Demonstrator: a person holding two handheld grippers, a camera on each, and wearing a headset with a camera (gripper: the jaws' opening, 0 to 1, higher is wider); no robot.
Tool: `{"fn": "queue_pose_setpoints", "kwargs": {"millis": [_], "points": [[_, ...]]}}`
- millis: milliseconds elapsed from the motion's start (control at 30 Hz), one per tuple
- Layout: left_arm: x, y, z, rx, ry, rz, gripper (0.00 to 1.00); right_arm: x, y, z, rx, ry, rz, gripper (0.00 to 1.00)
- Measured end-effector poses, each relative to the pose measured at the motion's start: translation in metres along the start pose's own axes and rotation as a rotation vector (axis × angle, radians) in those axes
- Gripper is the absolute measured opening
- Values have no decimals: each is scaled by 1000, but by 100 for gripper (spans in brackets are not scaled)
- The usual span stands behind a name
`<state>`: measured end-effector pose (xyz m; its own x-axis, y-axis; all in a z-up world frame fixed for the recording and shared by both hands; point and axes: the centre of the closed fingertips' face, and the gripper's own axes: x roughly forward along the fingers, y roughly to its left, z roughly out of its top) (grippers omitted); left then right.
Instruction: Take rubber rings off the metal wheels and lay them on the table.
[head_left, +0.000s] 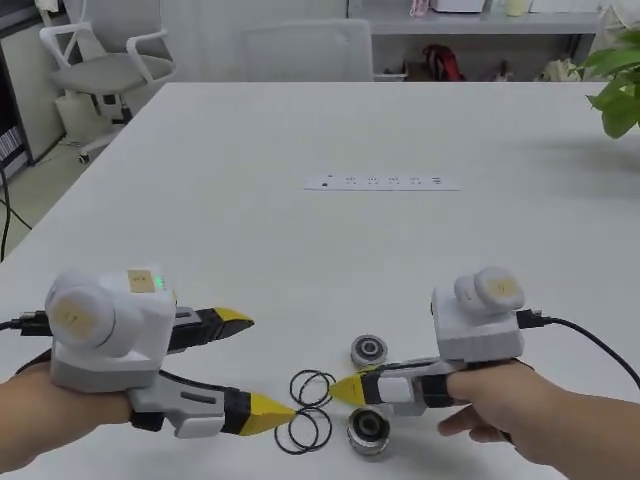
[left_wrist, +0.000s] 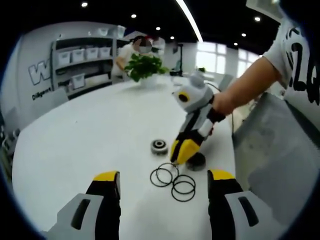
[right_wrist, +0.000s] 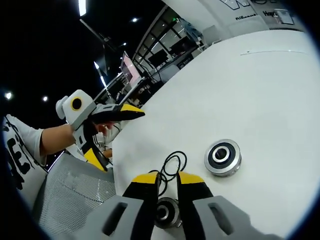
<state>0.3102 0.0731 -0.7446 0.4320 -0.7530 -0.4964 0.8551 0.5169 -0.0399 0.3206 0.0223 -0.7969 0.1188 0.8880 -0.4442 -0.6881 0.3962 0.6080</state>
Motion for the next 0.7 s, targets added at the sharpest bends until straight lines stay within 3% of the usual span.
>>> {"fn": "queue_pose_setpoints", "kwargs": {"millis": [267,467,700], "points": [[-1,1,0,-1,0,-1,72,-7,0,7,-29,-23,-20,23],[-3,-1,6,-7,-8,-5,72,-17,5,13,-117,-21,-33,32],[-5,-3,13,7,-15,-5,73,-31,21,26,-218,-50,-26,38]]}}
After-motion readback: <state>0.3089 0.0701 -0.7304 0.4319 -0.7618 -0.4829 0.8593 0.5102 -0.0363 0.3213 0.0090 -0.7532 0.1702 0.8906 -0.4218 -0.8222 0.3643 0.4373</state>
